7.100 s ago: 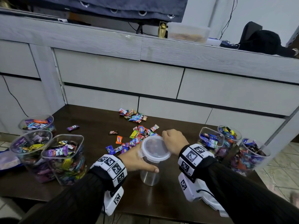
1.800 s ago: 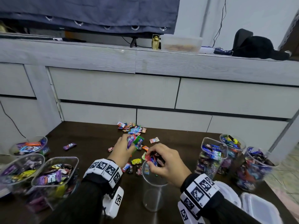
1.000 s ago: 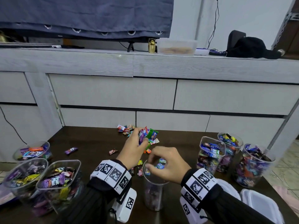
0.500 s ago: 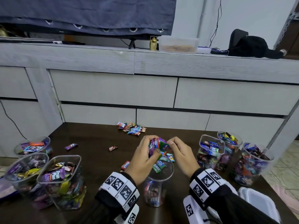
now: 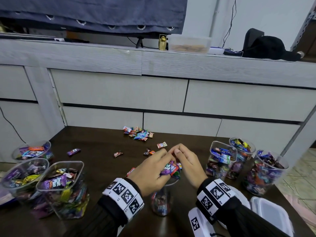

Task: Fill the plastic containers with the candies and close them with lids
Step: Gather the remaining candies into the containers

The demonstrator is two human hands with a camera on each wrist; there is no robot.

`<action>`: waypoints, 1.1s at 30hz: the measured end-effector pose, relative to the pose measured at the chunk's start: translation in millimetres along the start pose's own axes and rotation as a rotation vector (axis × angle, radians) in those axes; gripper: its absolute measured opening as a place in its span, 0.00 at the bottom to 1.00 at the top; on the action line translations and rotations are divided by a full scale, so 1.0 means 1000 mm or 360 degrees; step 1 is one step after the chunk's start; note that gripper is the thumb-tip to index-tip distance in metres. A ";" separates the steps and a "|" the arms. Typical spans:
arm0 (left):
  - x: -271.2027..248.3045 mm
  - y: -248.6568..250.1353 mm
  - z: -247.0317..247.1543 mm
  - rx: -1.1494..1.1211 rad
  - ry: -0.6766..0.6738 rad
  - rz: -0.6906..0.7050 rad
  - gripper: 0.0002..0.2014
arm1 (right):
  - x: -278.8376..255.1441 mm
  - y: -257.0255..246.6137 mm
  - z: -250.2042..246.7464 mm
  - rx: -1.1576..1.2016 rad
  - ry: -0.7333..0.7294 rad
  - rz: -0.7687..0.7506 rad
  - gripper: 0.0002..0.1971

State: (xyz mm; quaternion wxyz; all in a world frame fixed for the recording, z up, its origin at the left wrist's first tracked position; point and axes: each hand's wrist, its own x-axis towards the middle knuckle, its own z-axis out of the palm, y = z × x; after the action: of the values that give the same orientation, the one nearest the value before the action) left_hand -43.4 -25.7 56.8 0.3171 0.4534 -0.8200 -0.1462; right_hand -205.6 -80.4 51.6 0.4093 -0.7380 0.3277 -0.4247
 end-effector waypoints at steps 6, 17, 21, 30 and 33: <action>0.004 0.000 -0.006 0.0138 -0.0124 -0.0014 0.15 | -0.016 0.009 0.000 0.0159 -0.0034 0.0007 0.21; 0.020 0.005 -0.024 0.0277 -0.0535 -0.0194 0.14 | -0.025 0.018 -0.003 -0.0310 -0.0382 0.0101 0.47; 0.025 0.007 -0.030 0.0414 -0.0672 -0.0231 0.17 | -0.024 0.017 -0.004 -0.0331 -0.0416 0.0104 0.46; 0.039 0.017 -0.031 0.0783 -0.0930 -0.0141 0.19 | -0.026 0.013 -0.007 -0.0374 -0.0438 0.0125 0.46; 0.037 0.020 -0.030 0.0751 -0.0917 -0.0153 0.22 | -0.028 0.013 -0.007 -0.0386 -0.0434 0.0111 0.48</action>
State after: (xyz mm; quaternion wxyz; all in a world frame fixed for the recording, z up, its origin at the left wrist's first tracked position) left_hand -51.1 -44.8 104.6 -0.0471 0.4923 -0.8645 -0.0898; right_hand -225.6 -65.1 31.8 0.3724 -0.8209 0.3434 -0.2638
